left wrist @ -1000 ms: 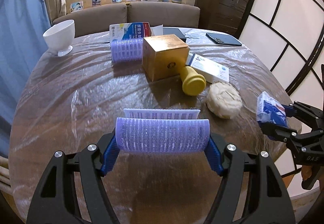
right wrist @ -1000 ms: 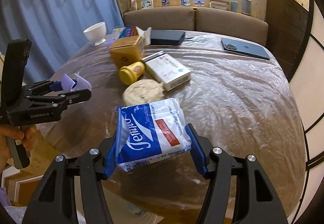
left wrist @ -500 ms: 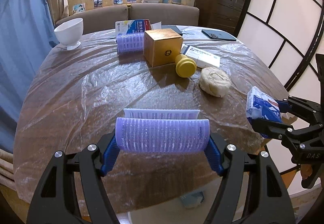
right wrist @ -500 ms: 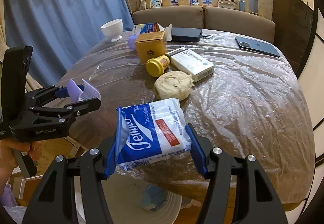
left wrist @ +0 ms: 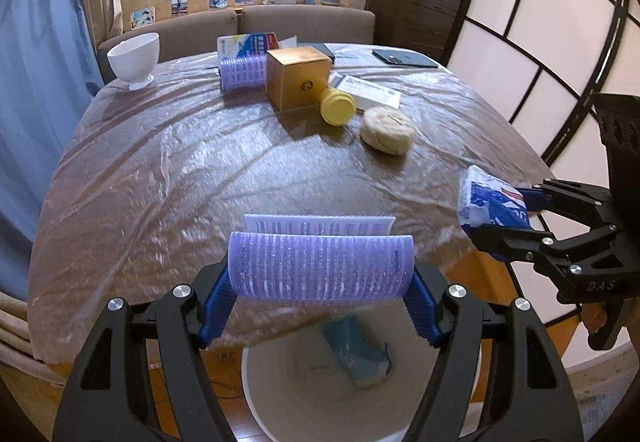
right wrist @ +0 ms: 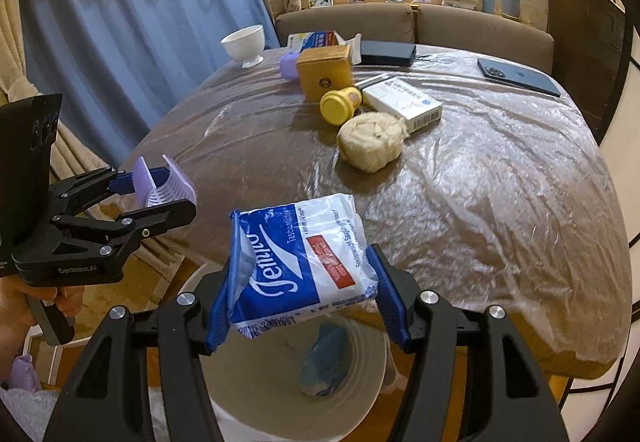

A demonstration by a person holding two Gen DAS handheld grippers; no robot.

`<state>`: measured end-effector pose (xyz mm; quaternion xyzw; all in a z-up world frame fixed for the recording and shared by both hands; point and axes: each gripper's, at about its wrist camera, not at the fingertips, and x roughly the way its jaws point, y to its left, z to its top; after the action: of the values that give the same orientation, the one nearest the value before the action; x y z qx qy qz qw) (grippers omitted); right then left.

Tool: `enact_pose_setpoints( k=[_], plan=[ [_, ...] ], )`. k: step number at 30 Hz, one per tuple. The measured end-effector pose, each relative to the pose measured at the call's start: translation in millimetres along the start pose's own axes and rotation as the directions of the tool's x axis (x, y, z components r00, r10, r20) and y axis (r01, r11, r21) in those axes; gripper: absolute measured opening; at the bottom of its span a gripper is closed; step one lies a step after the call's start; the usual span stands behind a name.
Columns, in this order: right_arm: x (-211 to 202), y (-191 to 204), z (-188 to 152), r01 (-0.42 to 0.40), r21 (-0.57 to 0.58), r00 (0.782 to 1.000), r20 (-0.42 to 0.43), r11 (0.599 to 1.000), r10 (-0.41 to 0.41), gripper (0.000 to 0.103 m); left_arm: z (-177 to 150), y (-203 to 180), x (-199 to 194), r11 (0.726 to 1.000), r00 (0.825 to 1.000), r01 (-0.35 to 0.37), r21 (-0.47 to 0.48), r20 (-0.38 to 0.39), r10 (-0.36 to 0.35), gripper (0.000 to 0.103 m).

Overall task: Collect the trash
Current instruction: 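Carry the roller and tissue pack over the white bin and release both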

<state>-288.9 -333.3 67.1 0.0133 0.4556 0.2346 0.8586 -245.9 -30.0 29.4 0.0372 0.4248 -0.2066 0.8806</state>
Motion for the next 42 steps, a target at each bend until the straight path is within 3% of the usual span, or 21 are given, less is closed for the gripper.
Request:
enact_pose_setpoints(
  k=[21, 42],
  plan=[
    [0.5, 14.3, -44.9, -0.05, -0.044, 0.991, -0.123, 0.998, 0.045, 0.059, -50.6, -18.6, -4.9, 0.999, 0.994, 0.031, 0.032, -0.104, -0.028, 0.073],
    [40.4, 18.3, -78.7, -0.039, -0.077, 0.97, -0.243, 0.996, 0.019, 0.06, -90.1, -22.6, 35.6, 1.0, 0.976, 0.007, 0.011, -0.218, -0.005, 0.073]
  ],
)
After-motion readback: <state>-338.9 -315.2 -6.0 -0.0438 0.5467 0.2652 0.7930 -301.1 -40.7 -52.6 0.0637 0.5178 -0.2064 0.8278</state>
